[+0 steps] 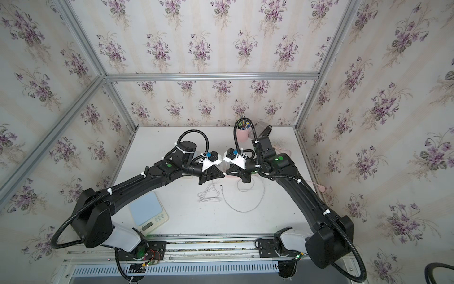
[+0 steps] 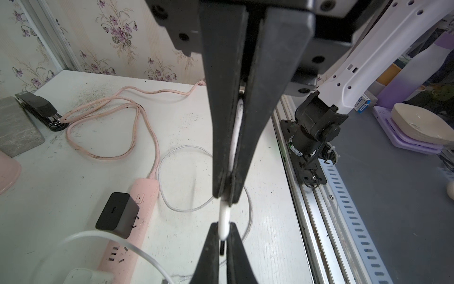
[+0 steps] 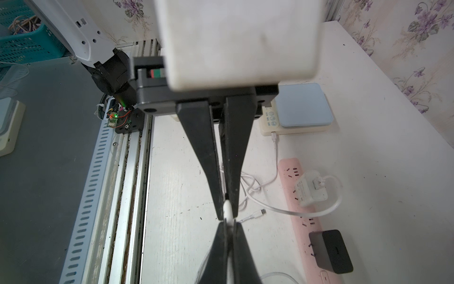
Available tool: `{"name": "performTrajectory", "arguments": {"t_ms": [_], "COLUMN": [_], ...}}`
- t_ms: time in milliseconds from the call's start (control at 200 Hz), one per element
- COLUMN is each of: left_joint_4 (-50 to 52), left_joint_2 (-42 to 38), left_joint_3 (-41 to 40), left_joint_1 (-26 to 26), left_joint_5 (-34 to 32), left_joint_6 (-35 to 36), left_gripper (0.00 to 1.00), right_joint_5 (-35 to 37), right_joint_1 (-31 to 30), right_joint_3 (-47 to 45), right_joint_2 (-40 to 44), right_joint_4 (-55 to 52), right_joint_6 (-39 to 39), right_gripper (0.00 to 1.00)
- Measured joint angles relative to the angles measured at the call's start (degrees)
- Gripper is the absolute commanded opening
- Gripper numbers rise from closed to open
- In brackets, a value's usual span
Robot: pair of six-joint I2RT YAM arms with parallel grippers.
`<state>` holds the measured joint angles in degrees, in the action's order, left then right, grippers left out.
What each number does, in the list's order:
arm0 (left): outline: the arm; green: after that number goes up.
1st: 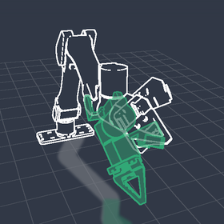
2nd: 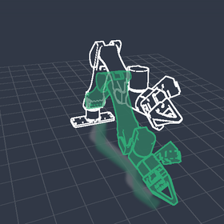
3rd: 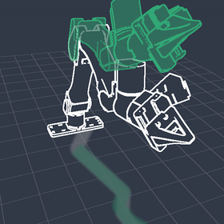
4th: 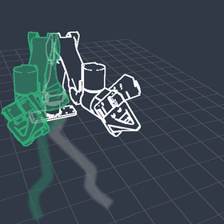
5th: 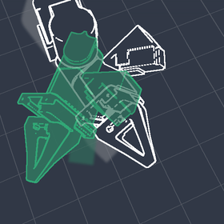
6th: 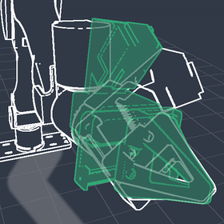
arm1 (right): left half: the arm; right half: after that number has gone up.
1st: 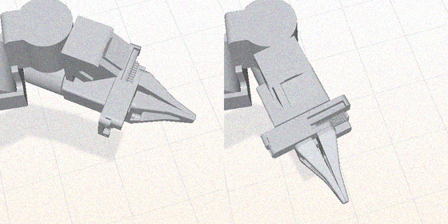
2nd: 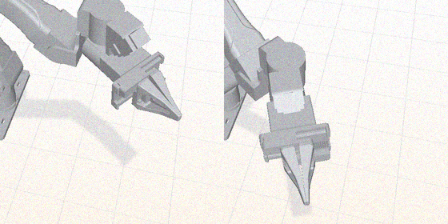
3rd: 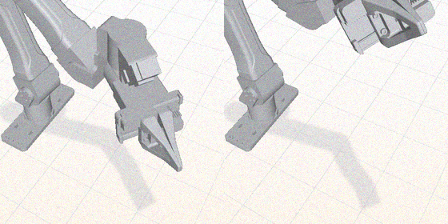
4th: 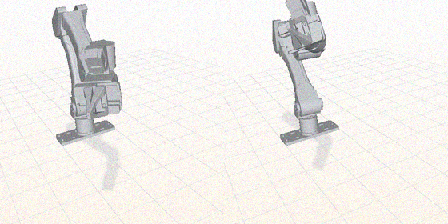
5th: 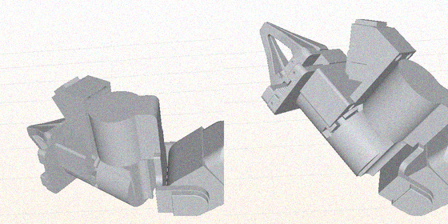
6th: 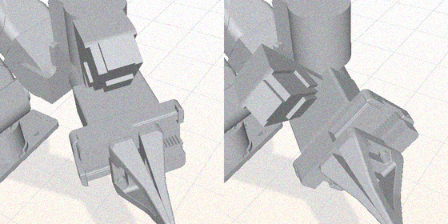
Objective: Charge the electronic scale
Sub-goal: Insert the charging cable into the plug.
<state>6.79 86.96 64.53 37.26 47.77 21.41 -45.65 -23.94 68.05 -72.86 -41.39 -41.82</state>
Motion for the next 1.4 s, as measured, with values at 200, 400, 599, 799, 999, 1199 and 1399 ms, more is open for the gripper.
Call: {"name": "performTrajectory", "arguments": {"t_ms": [200,400,599,799,999,1199,1399], "left_joint_4": [-9.66,-24.57,-38.53,-46.88,-50.88,-53.81,-54.77], "left_joint_2": [-1.81,-2.08,-0.5,0.42,1.68,2.4,2.38], "left_joint_3": [-4.96,-10.49,-12.17,-12.22,-11.78,-11.78,-11.8], "left_joint_1": [-0.17,-0.48,-0.28,0.63,2.19,2.6,2.62], "left_joint_5": [-0.37,-1.73,-3.82,-6.78,-8.2,-8.46,-8.35], "left_joint_6": [-8.59,-21.27,-33.24,-40.81,-44.24,-46.14,-46.99], "left_gripper": [0.0,0.0,0.0,0.0,0.0,0.0,0.05], "right_joint_5": [0.02,-5.9,-14.51,-16.5,-15.3,-13.99,-14.49], "right_joint_1": [4.09,10.84,10.32,8.9,8.5,8.5,8.52], "right_joint_3": [-7.37,-13.18,-20.46,-24.81,-25.86,-25.97,-25.94], "right_joint_2": [5.46,7.19,7.45,9.81,8.52,7.85,7.56], "right_joint_4": [13.33,30.71,45.99,57.81,66.1,69.72,71.19], "right_joint_6": [15.39,41.51,59.41,69.07,76.32,79.41,79.41], "right_gripper": [0.91,0.83,0.8,0.54,0.29,0.0,0.0]}}
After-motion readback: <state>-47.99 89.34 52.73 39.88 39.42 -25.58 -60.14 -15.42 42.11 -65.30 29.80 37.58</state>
